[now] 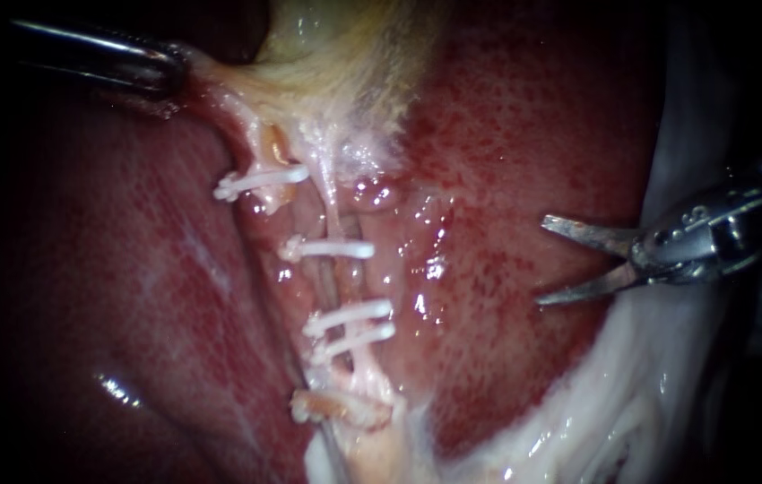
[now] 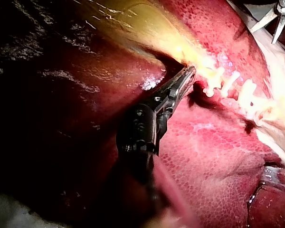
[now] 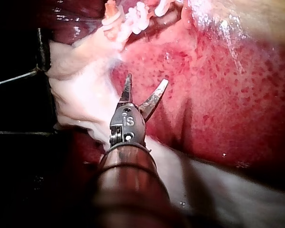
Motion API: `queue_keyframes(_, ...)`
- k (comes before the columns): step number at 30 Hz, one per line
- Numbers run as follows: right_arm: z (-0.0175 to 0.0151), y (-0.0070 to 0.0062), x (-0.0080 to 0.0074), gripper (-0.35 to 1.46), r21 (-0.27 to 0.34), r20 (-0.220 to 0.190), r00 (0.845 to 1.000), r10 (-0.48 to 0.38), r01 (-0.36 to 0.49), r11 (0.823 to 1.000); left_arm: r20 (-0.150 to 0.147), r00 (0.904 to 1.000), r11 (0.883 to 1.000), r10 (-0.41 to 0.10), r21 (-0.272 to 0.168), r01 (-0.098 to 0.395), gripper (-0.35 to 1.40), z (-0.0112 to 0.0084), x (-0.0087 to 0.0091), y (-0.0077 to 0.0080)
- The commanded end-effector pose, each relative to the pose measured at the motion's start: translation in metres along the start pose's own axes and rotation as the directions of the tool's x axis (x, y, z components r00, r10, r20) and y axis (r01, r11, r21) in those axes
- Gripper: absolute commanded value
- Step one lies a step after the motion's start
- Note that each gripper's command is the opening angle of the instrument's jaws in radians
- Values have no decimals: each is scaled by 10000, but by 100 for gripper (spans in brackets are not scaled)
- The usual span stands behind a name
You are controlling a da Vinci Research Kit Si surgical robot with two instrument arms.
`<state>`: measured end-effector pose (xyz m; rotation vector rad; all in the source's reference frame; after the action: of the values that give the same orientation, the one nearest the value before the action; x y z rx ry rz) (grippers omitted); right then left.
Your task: Go to the cutting position right tube
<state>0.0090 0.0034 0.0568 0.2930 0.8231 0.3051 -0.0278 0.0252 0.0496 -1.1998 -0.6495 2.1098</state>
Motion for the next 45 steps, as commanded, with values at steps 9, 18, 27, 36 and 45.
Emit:
queue_keyframes(9,44,-15,28,144,1821,-216,9895,1428,-1365,9738,-19,10000,10000,39,55,-38,-35,4,3,4)
queue_keyframes(18,97,-20,38,144,2930,132,9701,2422,-2353,9267,-22,10000,10000,31,69,-31,-35,5,4,6)
queue_keyframes(27,137,-19,34,144,3682,173,9530,3026,-2875,8842,-25,10000,10000,25,80,-25,-35,5,4,7)
queue_keyframes(36,154,-8,33,144,4644,53,9391,3435,-3065,8309,-25,10000,10000,24,82,-24,-35,5,4,7)
queue_keyframes(45,160,-9,35,139,5932,-392,9336,3562,-2651,7602,-27,10000,10000,20,89,-20,-35,7,5,8)
